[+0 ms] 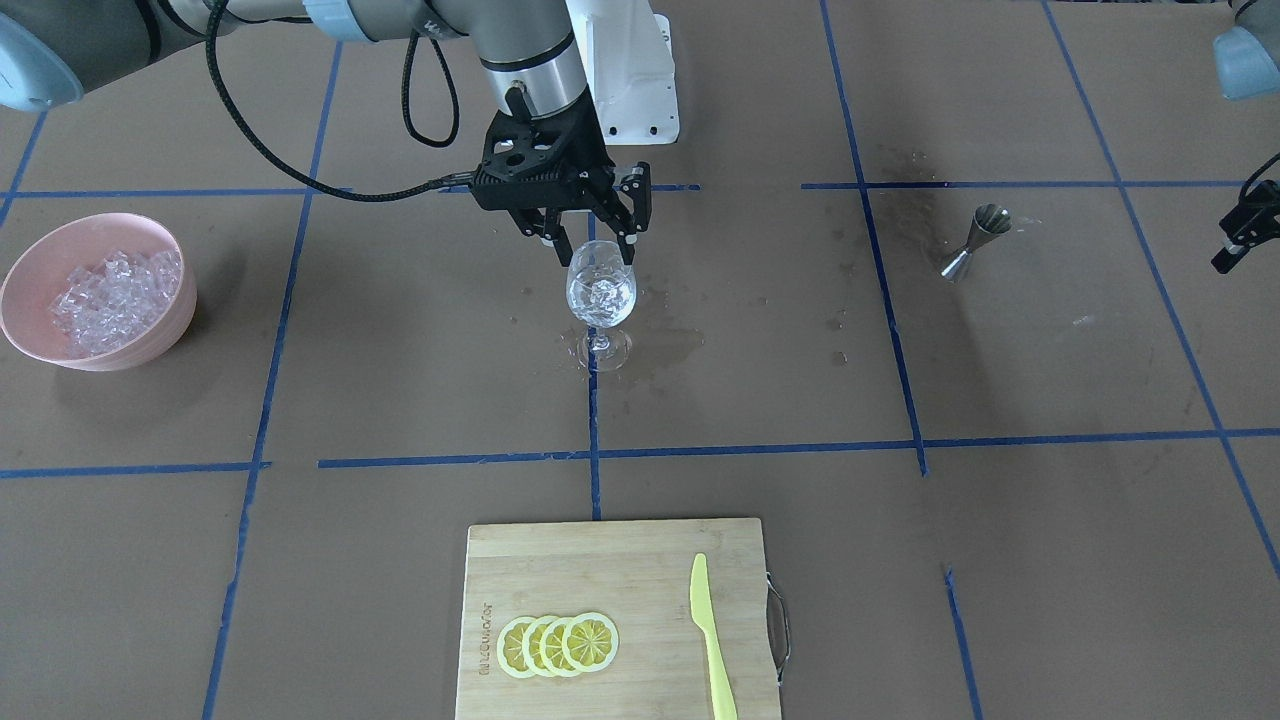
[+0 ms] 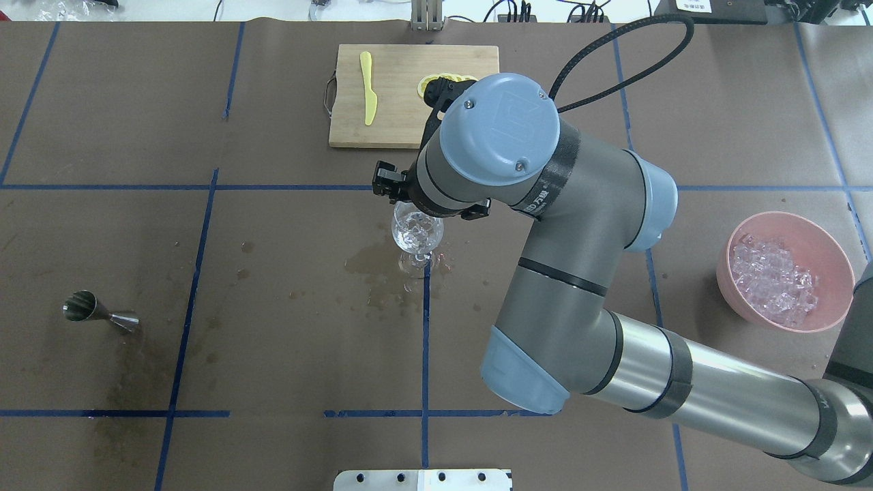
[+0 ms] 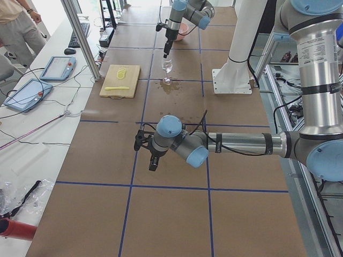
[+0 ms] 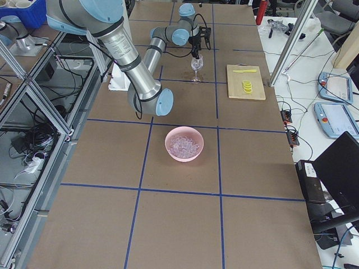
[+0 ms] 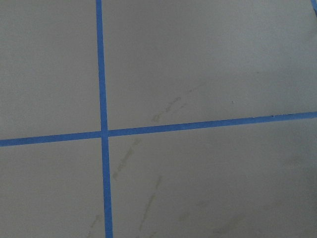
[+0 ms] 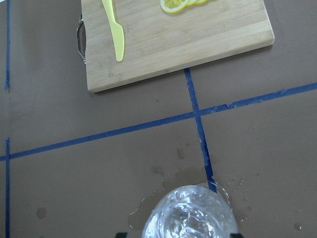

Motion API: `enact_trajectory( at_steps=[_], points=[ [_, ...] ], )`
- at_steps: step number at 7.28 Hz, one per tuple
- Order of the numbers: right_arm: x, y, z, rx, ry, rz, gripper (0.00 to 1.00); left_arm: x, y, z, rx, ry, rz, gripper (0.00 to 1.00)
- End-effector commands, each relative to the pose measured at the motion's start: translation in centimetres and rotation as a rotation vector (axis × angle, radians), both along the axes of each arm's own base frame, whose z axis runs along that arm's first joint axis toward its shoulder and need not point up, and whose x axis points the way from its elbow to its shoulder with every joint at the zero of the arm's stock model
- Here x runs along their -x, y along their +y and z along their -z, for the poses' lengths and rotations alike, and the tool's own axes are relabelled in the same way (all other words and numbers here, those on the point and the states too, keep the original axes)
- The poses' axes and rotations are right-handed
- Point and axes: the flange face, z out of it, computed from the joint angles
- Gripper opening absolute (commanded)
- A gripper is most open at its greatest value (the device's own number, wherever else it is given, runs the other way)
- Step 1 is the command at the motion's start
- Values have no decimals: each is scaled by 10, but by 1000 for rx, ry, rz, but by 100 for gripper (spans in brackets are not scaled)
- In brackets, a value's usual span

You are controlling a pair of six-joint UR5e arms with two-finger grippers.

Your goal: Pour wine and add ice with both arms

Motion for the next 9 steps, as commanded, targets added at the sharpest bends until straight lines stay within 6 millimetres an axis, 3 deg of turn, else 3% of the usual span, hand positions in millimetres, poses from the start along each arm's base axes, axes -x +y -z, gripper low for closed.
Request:
enact_trajectory(
  at_steps=[1,2,5,6,9],
  points=[
    [-60,-29,-20,52,-35,39,100,-1,-4,4,-14,1,-5,100],
    [-112,-48,-51,25,-20,79,100,-1,-3,1,-12,1,-6,100],
    [-233,-94,-196,-144,183,229,100,6,-8,-17,28,-4,9,100],
    [-265,-113,-241,-156,216,288,100,20,-7,-25,59,-7,37,100],
    [-362,-132,-381,-170,313,417,100,38,-13,-38,129,-26,-13,100]
  ],
)
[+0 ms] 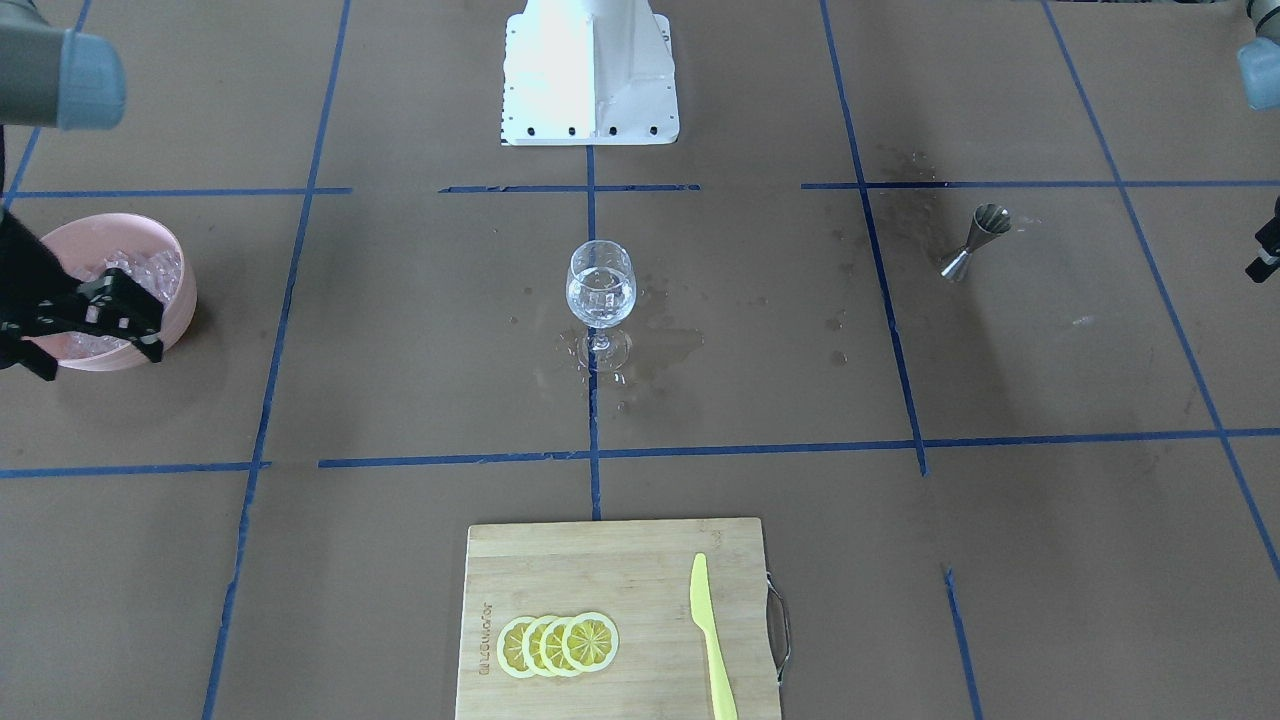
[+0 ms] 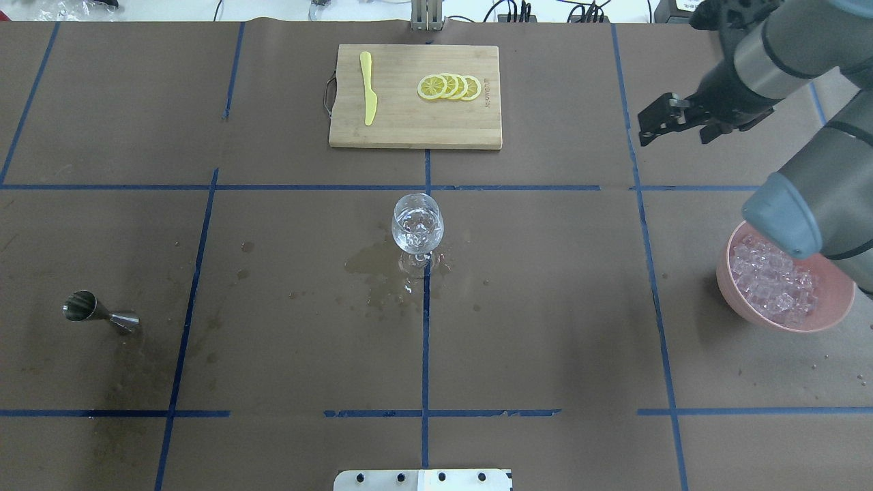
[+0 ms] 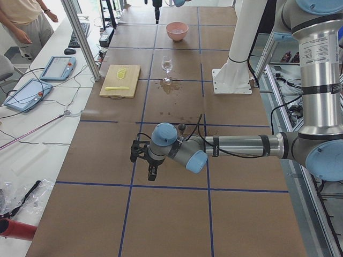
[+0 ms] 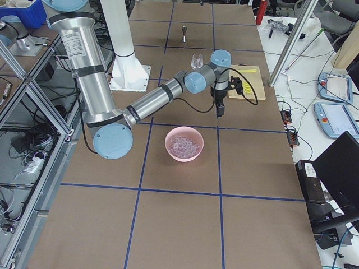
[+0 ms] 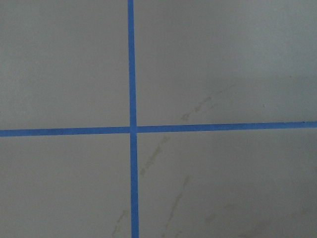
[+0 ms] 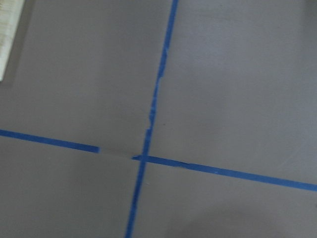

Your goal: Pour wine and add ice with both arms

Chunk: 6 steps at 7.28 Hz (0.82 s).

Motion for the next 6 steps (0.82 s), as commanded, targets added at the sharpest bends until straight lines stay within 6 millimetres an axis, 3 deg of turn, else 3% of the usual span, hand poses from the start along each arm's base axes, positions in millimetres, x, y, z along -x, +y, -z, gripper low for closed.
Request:
enact_trajectory(
  at_steps=[1,2,3,6],
  points=[
    [-72,-15,-101,16,52,76,100,47,-16,2,36,-28,-28,100],
    [-100,-18,-138,0,56,127,100,57,-27,12,88,-32,-11,100],
    [-122,-9,-156,-5,45,142,100,62,-31,16,83,-33,0,100],
    [-175,54,-233,97,60,108,100,63,-24,11,29,-35,3,100]
  ],
)
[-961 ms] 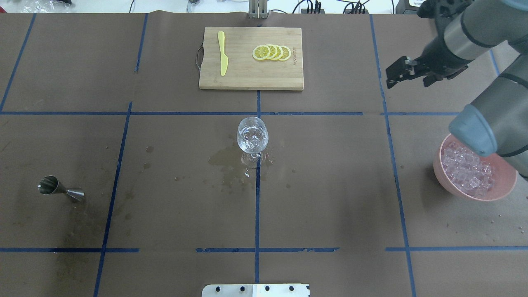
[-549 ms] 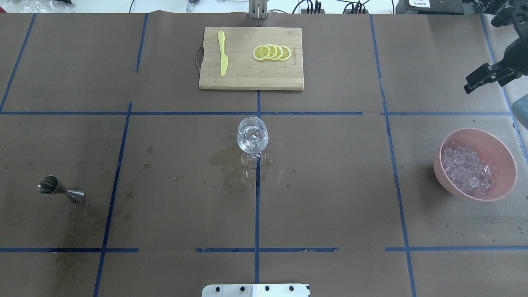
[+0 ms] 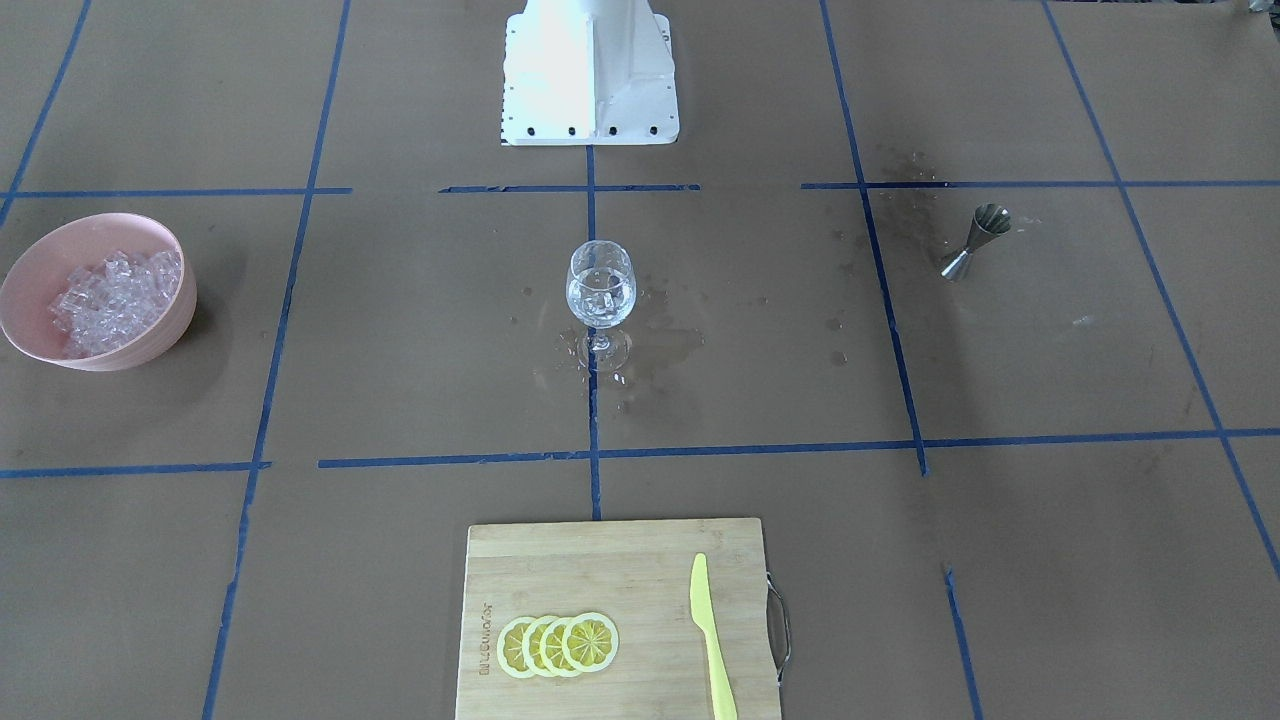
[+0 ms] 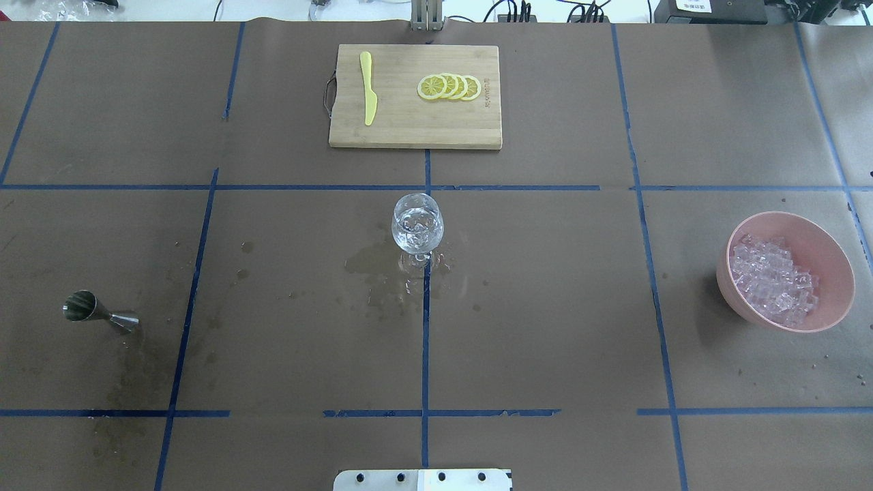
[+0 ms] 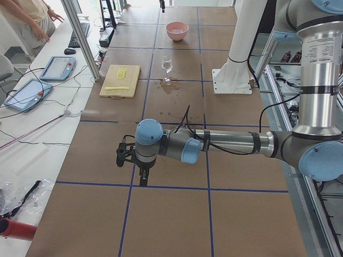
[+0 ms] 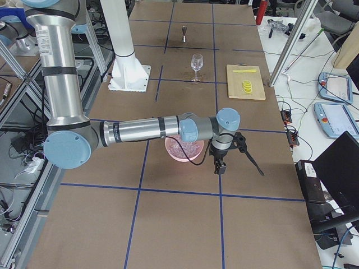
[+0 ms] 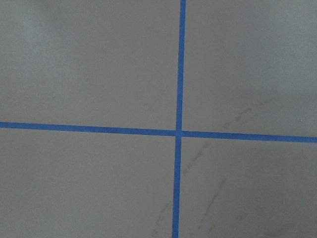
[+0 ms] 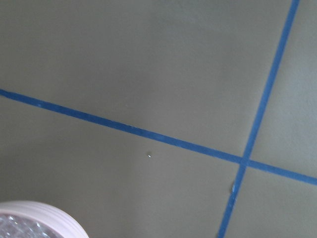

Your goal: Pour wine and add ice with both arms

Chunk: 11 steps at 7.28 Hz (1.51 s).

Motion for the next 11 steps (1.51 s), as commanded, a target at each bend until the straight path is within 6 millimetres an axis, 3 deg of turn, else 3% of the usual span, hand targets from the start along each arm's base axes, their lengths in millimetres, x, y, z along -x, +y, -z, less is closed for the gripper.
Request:
enact_trajectory(
  at_steps=[1,3,4,5,8,9,11],
  points=[
    [-22,33,-36,34,3,-19,100,1,10,-7,-83,-2,1,100],
    [-22,27,-22,4,-1,-29,100,1,8,-8,-108,-3,-1,100],
    [-17,0,6,-14,-4,-65,100,1,3,5,-144,-4,-3,100],
    [-5,-5,12,20,-4,-97,100,-4,1,3,-179,-18,-49,100],
    [-4,-2,11,24,-15,-88,100,-9,5,-5,-152,-48,-187,100],
    [-3,-1,8,34,-13,-87,100,-10,6,-16,-161,-53,-224,100],
    [-2,-4,11,34,-18,-86,100,-10,9,-27,-81,-39,-201,100]
  ],
)
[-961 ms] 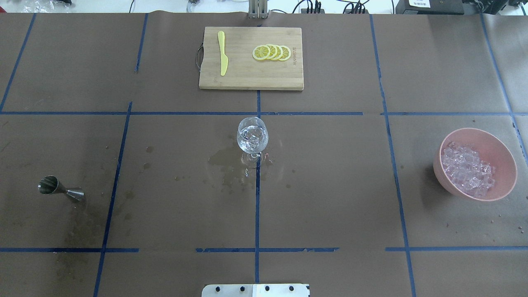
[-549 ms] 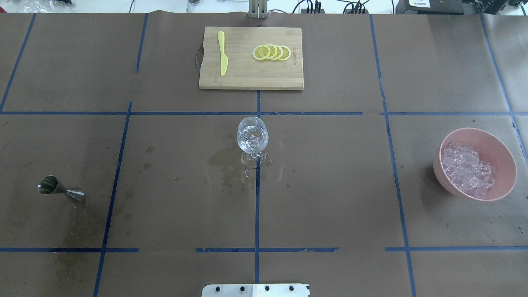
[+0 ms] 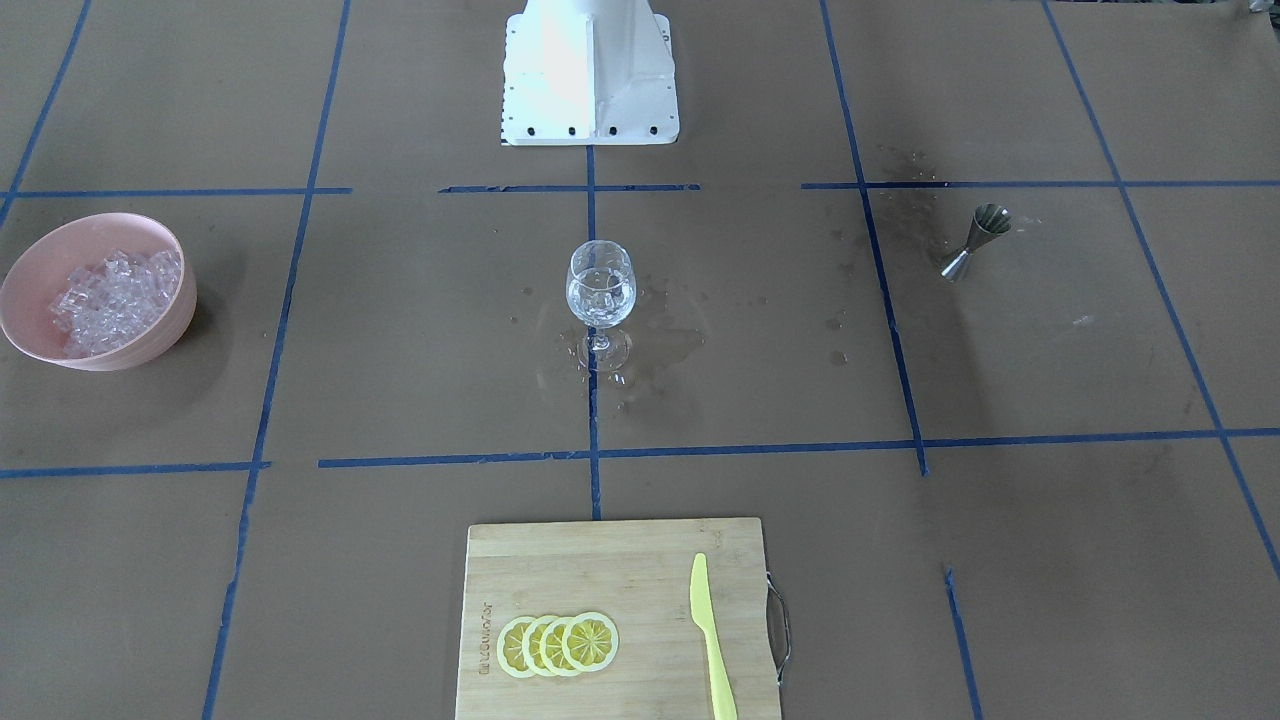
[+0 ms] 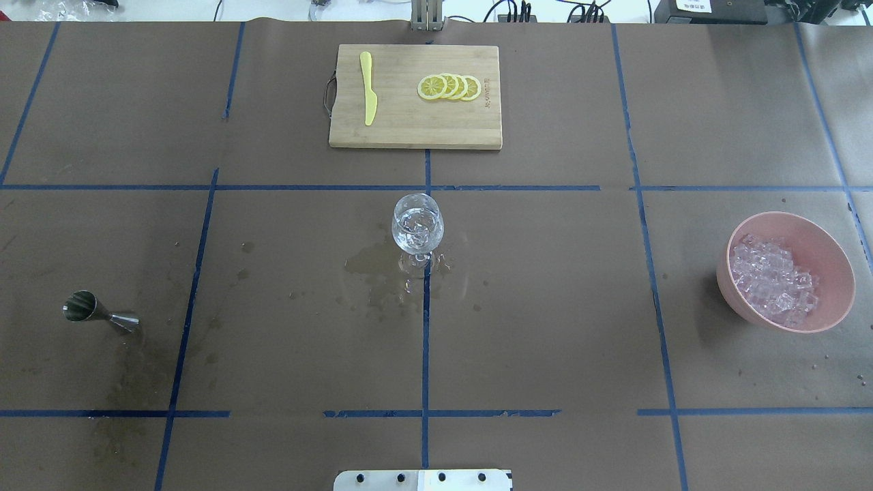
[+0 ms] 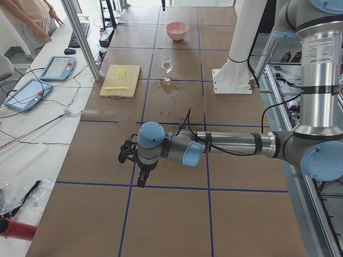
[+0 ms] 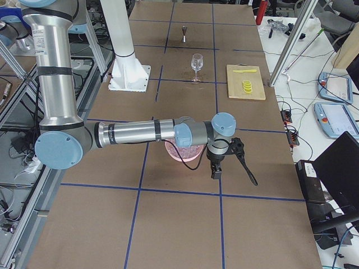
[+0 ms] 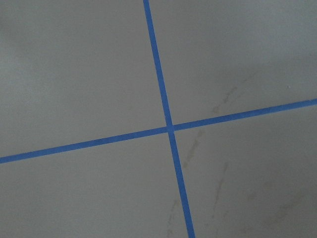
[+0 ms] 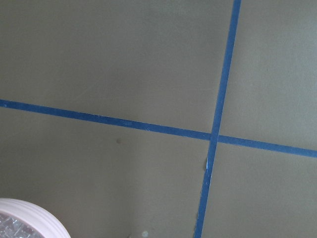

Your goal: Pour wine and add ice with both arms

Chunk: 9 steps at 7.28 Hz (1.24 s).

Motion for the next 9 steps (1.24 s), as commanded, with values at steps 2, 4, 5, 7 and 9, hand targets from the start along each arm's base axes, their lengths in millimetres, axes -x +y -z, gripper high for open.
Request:
enact_trajectory(
  at_steps=[2,4,5,7,9],
  points=[
    [3,-1,1,7,-27,6,100,0,7,-13,83,2,0,100],
    [3,0,-1,7,-27,6,100,0,3,-9,70,3,-4,100],
    [3,0,-1,7,-27,6,100,0,3,-10,70,2,-5,100],
    [3,0,-1,6,-32,7,100,0,3,-11,70,0,-5,100],
    [4,-1,2,5,-46,8,100,0,3,-10,68,0,-6,100]
  ],
)
